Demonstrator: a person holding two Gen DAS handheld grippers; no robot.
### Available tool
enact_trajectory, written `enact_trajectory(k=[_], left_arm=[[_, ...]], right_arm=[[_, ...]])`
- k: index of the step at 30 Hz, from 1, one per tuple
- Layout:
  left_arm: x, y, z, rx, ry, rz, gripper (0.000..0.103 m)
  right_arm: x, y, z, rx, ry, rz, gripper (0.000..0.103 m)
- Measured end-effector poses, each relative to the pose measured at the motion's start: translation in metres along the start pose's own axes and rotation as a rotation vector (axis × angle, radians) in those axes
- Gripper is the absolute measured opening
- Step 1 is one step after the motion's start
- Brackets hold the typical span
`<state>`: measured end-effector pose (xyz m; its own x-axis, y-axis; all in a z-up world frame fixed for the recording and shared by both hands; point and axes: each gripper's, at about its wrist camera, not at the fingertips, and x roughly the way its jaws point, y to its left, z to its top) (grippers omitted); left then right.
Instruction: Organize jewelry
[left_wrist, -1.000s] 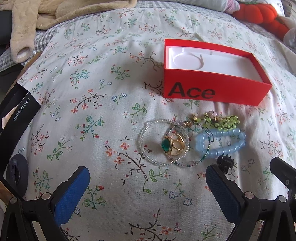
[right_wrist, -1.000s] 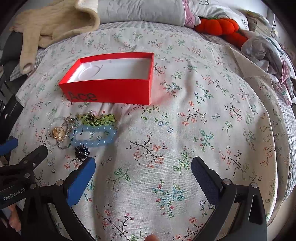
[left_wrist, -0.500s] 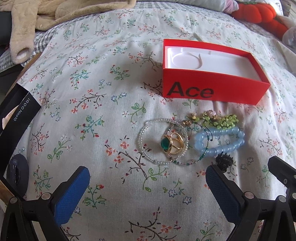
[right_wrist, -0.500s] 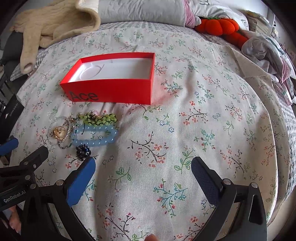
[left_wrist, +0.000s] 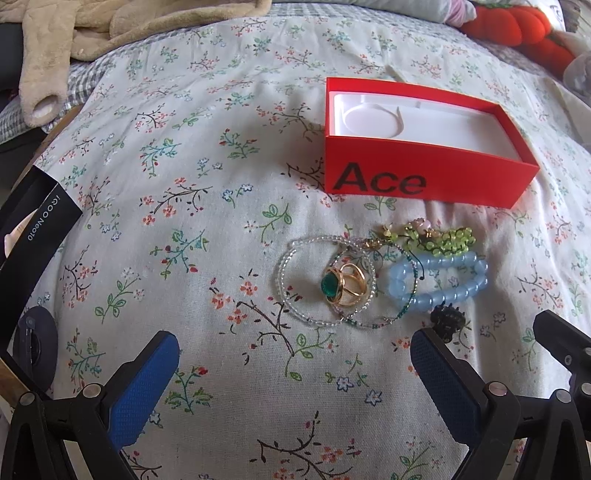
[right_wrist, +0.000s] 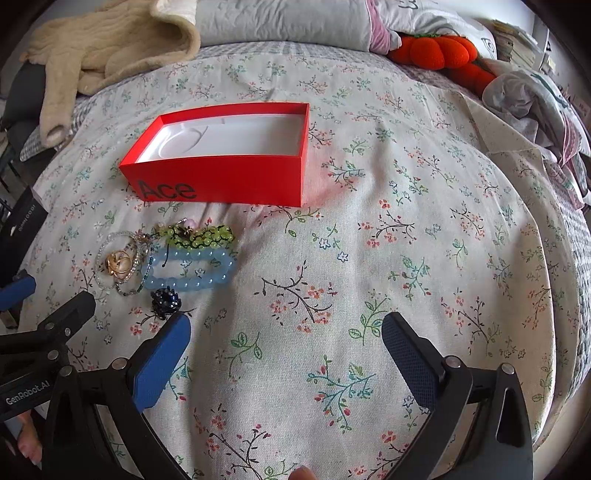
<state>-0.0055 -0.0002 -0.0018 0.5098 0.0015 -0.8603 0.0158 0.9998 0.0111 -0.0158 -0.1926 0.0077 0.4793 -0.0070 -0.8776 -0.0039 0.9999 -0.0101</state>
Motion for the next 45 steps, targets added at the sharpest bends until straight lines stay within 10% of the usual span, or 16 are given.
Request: enact_trajectory(k=[32, 45], left_arm=[[-0.002, 0.012, -0.001, -0.013, 0.025, 0.015, 0.103], [-0.006, 0.022, 0.054, 0.073, 0.089, -0.029, 0.103]], right_arm=[[-0.02, 0.005, -0.003, 0.03, 0.031, -0.02, 0.103], [-0.026, 0.003, 0.041, 0.025, 0.173, 0.037, 0.103]])
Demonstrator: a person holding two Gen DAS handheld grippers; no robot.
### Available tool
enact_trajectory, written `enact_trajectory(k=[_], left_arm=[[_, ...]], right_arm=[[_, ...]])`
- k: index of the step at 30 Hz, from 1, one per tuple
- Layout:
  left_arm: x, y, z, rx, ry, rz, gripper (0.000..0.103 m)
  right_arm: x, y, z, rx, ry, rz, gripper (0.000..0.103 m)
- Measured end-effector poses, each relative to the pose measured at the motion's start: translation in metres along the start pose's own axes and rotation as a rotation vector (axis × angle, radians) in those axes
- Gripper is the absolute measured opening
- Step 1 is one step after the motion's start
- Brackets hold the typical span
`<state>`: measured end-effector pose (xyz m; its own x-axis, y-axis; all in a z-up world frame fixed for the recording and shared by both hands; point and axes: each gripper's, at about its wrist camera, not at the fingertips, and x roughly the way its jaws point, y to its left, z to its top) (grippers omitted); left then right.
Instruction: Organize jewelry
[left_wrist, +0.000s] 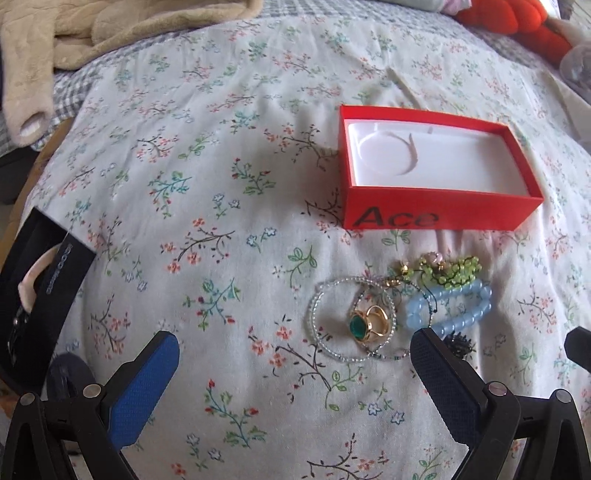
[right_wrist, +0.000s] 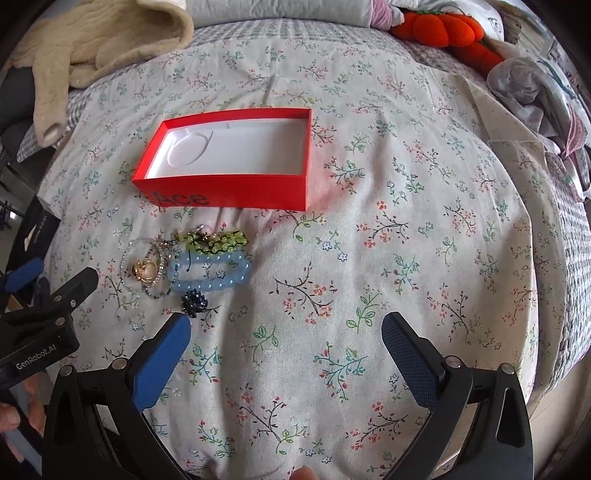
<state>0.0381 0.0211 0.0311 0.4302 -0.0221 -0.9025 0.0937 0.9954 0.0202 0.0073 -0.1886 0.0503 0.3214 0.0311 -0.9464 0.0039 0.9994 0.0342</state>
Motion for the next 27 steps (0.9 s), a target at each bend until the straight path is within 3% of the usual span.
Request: enact_trajectory(k=[6, 8, 9, 12, 18, 20, 25, 27], left_arm=[[0.03, 0.008, 0.014, -0.016, 0.091, -0.081, 0.093], [0.045, 0.014, 0.017, -0.05, 0.123, -0.113, 0.08], [0.052, 0.017, 0.018, -0.067, 0.131, -0.123, 0.077], [0.074, 0.025, 0.018, -0.112, 0.169, -0.165, 0.054], [0.087, 0.03, 0.022, -0.126, 0.165, -0.209, 0.03], [0.091, 0.027, 0.024, -0.116, 0.176, -0.231, 0.015], [0.093, 0.022, 0.022, -0.089, 0.181, -0.256, 0.013], [0.095, 0.021, 0.021, -0.083, 0.186, -0.255, 0.013]], right_arm=[[0.015, 0.006, 0.032, 0.007, 0.031, 0.069, 0.103], [0.033, 0.007, 0.04, 0.026, 0.071, 0.104, 0.1], [0.042, 0.007, 0.044, 0.033, 0.088, 0.132, 0.093], [0.066, 0.007, 0.052, 0.048, 0.131, 0.198, 0.067], [0.097, -0.002, 0.061, 0.124, 0.188, 0.312, 0.035], [0.104, -0.003, 0.063, 0.137, 0.203, 0.334, 0.028], [0.116, -0.001, 0.068, 0.134, 0.207, 0.353, 0.021], [0.123, 0.002, 0.07, 0.117, 0.211, 0.351, 0.013]])
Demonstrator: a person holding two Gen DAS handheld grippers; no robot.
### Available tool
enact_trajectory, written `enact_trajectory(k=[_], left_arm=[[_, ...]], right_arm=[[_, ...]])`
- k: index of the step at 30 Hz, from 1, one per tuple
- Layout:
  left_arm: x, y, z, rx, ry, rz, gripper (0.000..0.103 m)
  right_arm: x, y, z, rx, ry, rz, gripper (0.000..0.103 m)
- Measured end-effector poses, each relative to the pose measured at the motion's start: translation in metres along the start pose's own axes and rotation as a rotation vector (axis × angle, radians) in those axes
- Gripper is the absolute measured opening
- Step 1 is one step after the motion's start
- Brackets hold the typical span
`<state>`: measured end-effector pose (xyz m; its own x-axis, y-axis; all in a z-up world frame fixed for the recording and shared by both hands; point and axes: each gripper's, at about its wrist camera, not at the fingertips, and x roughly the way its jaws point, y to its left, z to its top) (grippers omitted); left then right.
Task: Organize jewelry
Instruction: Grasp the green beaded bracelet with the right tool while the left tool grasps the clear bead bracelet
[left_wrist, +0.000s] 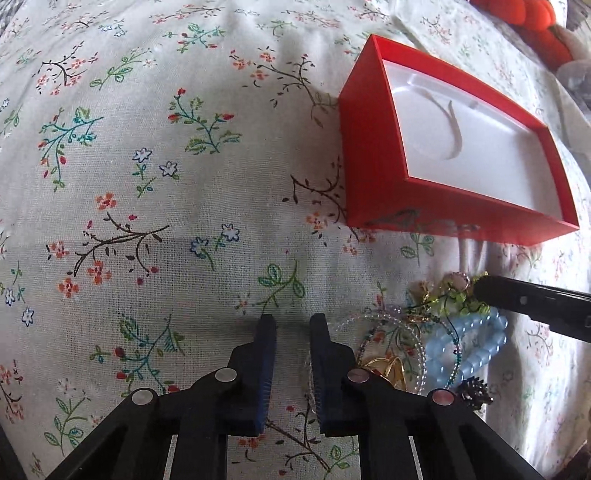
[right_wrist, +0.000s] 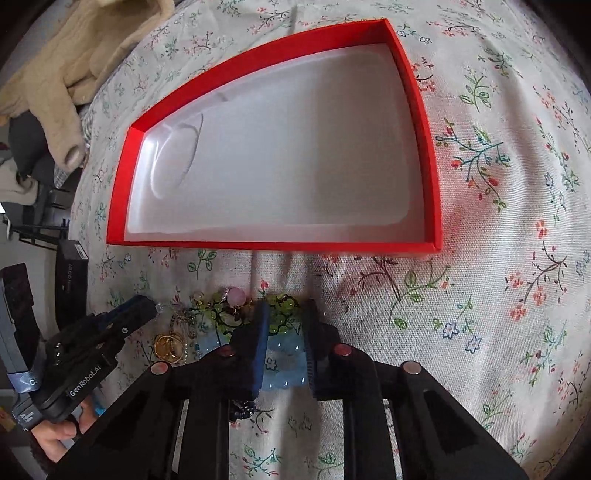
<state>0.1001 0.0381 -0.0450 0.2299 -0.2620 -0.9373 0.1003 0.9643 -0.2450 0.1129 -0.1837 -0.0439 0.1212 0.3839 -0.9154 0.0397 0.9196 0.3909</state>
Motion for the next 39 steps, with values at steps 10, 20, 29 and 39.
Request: enact_trajectory(k=[10, 20, 29, 39], left_arm=[[-0.009, -0.002, -0.003, -0.023, -0.001, -0.018, 0.019], [0.007, -0.024, -0.007, 0.062, 0.024, 0.061, 0.019], [-0.009, -0.047, -0.003, 0.035, -0.066, 0.084, 0.0], [-0.072, -0.058, -0.003, 0.006, -0.243, -0.042, 0.0]], right_arm=[[-0.007, 0.003, 0.0, -0.046, -0.046, -0.047, 0.005], [-0.046, -0.007, -0.008, -0.033, -0.149, -0.05, 0.005], [-0.091, -0.014, -0.019, -0.001, -0.248, 0.011, 0.005], [-0.137, -0.011, -0.033, 0.005, -0.351, 0.081, 0.005]])
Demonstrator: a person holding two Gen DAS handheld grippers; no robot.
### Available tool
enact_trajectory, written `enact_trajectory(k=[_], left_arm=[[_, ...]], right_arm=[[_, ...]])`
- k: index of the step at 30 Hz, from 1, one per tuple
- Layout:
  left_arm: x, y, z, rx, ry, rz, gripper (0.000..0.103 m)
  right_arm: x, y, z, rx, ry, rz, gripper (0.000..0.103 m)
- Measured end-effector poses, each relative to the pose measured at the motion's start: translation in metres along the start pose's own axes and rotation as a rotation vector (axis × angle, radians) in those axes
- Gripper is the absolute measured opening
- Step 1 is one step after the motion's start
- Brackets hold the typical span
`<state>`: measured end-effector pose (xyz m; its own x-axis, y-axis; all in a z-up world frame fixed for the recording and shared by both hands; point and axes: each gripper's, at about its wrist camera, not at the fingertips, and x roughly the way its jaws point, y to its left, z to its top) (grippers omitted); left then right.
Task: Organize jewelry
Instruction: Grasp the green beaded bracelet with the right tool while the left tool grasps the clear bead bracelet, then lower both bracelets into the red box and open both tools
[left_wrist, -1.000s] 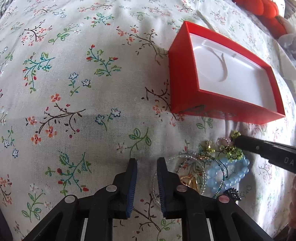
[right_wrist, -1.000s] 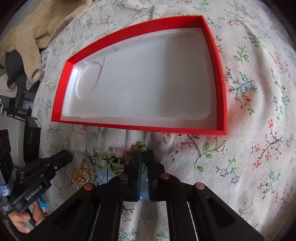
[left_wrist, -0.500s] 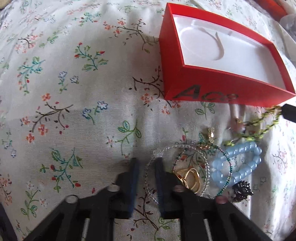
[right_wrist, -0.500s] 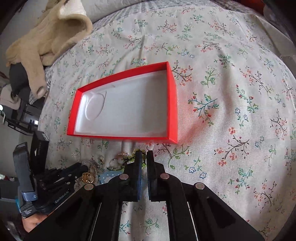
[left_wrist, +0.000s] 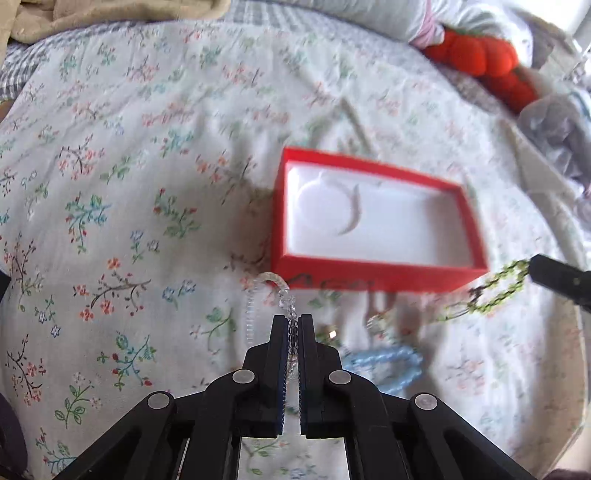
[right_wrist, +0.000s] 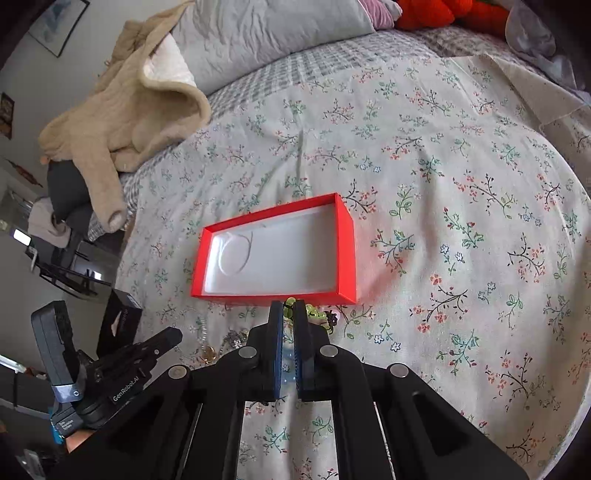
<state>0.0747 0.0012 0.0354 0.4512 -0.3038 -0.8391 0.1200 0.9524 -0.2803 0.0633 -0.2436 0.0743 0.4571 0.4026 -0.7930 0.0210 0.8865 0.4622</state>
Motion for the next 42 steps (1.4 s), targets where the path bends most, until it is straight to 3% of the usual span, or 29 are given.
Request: enact_trajectory(k=[6, 17, 21, 28, 32, 37, 39, 41, 42], left_arm=[[-0.018, -0.009, 0.013, -0.019, -0.1, -0.093, 0.0], [0.005, -0.029, 0.04, -0.055, -0.127, -0.293, 0.0], [0.028, -0.018, 0.046, -0.082, -0.101, -0.229, 0.0], [0.056, -0.012, 0.05, -0.05, -0.064, -0.089, 0.0], [0.064, -0.014, 0.053, -0.031, -0.052, -0.061, 0.0], [0.062, -0.018, 0.055, -0.021, -0.053, -0.06, 0.001], [0.057, -0.019, 0.055, -0.019, -0.055, -0.064, 0.007], [0.05, -0.021, 0.054, -0.013, -0.063, -0.065, 0.027], [0.047, -0.022, 0.053, -0.008, -0.067, -0.062, 0.031]], right_arm=[[-0.013, 0.012, 0.007, -0.009, -0.045, 0.043, 0.005], [0.0, 0.045, 0.036, -0.064, -0.096, 0.085, 0.005], [0.017, 0.043, 0.044, -0.082, -0.105, 0.062, 0.005], [0.066, 0.013, 0.052, -0.106, 0.006, -0.072, 0.005], [0.075, -0.001, 0.054, -0.099, 0.024, -0.097, 0.005], [0.071, -0.002, 0.055, -0.112, 0.004, -0.065, 0.007], [0.068, -0.002, 0.056, -0.112, 0.007, -0.072, 0.015], [0.064, -0.001, 0.055, -0.113, 0.002, -0.081, 0.027], [0.062, -0.001, 0.054, -0.115, -0.001, -0.085, 0.031]])
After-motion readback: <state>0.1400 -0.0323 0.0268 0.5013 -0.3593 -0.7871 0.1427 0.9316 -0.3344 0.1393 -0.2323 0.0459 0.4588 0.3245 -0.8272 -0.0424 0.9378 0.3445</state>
